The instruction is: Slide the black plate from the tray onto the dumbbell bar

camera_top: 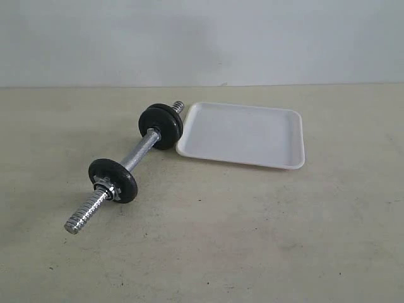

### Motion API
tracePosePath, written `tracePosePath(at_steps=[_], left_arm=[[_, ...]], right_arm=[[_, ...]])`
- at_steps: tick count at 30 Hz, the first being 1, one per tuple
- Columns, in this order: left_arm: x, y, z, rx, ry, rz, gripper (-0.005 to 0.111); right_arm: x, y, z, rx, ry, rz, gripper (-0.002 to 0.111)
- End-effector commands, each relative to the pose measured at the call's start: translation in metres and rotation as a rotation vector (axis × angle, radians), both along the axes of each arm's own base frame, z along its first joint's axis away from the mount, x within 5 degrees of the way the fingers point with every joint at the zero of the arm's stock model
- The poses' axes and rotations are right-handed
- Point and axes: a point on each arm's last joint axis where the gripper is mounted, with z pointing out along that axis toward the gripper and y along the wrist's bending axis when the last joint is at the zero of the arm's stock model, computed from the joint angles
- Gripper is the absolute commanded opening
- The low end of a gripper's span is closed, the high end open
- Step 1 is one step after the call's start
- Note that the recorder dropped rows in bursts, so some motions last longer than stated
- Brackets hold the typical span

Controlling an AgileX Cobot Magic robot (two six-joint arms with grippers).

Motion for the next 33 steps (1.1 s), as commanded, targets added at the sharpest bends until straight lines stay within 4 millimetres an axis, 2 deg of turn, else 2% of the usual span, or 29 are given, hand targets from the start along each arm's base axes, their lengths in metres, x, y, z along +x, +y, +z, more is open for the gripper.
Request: tracePosePath(at_steps=[1, 4, 8, 9, 16, 28, 33], left_arm=[[0.0, 0.0, -0.001, 0.068, 0.01, 0.02, 0.004], [0.0, -0.002, -0.001, 0.125, 0.023, 0.021, 0.004], [-0.001, -0.01, 0.009, 0.484, 0.063, 0.022, 0.004], [-0.002, -0.011, 0.012, 0.518, 0.059, 0.021, 0.004], [-0.003, -0.014, 0.018, 0.496, 0.029, -0.009, 0.004], [-0.001, -0.013, 0.007, 0.349, 0.132, -0.053, 0.004], [-0.001, -0.013, 0.007, 0.3, 0.122, -0.063, 0.004]], right_arm=[[0.0, 0.0, 0.001, -0.013, -0.009, 0.001, 0.001], [0.0, 0.0, 0.001, -0.013, -0.009, 0.001, 0.001], [0.0, 0.0, 0.001, -0.012, -0.009, 0.0, 0.001], [0.0, 0.0, 0.001, -0.012, -0.009, 0.0, 0.001], [0.0, 0.0, 0.001, -0.012, -0.009, 0.0, 0.001], [0.0, 0.0, 0.001, -0.012, -0.009, 0.0, 0.001], [0.0, 0.0, 0.001, -0.012, -0.009, 0.0, 0.001]])
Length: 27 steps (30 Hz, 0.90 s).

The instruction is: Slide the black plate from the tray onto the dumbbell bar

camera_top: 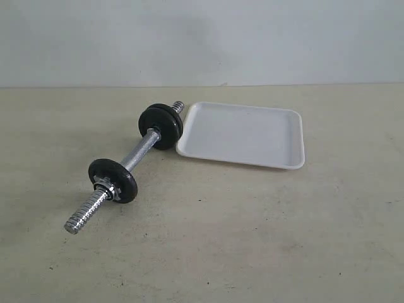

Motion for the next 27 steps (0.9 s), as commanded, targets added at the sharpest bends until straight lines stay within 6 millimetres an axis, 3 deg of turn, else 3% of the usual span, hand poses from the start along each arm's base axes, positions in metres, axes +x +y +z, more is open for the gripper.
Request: tracePosePath(at_steps=[1, 21, 27], left_arm=[[0.0, 0.0, 0.001, -0.057, -0.01, -0.007, 0.004], [0.0, 0.0, 0.0, -0.094, 0.0, -0.012, 0.004], [0.003, 0.0, -0.019, -0.097, 0.068, -0.007, 0.004]], right_arm=[[0.0, 0.0, 0.001, -0.012, -0.009, 0.0, 0.001], [0.0, 0.0, 0.001, -0.012, -0.009, 0.0, 0.001], [0.0, 0.0, 0.001, -0.012, -0.009, 0.0, 0.001]])
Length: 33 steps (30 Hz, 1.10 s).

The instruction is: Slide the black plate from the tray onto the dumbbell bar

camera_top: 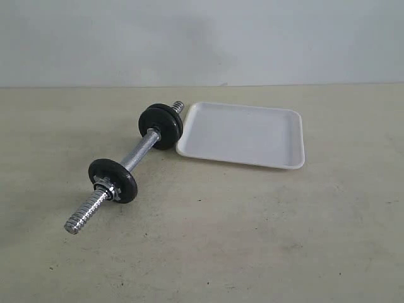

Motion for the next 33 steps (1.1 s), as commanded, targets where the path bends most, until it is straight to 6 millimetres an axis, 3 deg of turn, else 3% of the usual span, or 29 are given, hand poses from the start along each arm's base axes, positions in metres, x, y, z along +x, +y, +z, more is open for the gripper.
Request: tracePosePath(at_steps=[1, 10, 33], left_arm=[[0.003, 0.0, -0.02, -0.038, 0.068, 0.0, 0.004], [0.001, 0.001, -0.048, -0.09, 0.373, 0.012, 0.004], [0.001, 0.002, -0.048, -0.176, 0.365, 0.043, 0.004]], right_arm=[[0.0, 0.0, 0.001, -0.012, -0.009, 0.0, 0.001], [0.0, 0.0, 0.001, -0.012, -0.009, 0.0, 0.001], [0.0, 0.0, 0.001, -0.012, -0.009, 0.0, 0.001]])
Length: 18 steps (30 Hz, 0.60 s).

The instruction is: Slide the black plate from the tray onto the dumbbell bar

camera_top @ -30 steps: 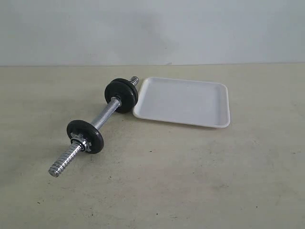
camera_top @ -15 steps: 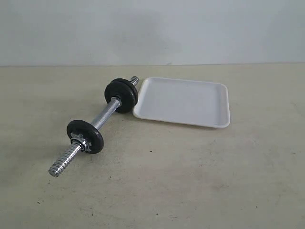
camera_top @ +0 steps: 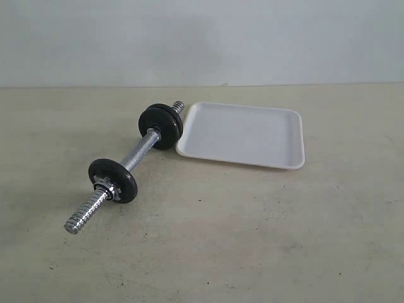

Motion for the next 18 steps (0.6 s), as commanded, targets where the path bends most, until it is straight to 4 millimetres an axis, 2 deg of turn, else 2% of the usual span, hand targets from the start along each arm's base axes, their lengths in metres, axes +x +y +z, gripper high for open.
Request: tracePosePath(at_steps=[1, 6, 14, 18], left_arm=[[0.0, 0.0, -0.001, -0.036, -0.003, 0.009, 0.004], [0.001, 0.001, 0.004, -0.005, -0.051, 0.012, 0.004], [0.001, 0.001, 0.035, 0.081, -0.386, 0.01, 0.004], [0.0, 0.001, 0.039, 0.089, -0.439, 0.012, 0.004]], right_arm=[[0.0, 0.0, 0.001, -0.012, -0.009, 0.0, 0.001], [0.0, 0.0, 0.001, -0.012, -0.009, 0.0, 0.001], [0.0, 0.0, 0.001, -0.012, -0.009, 0.0, 0.001], [0.0, 0.0, 0.001, -0.012, -0.009, 0.0, 0.001]])
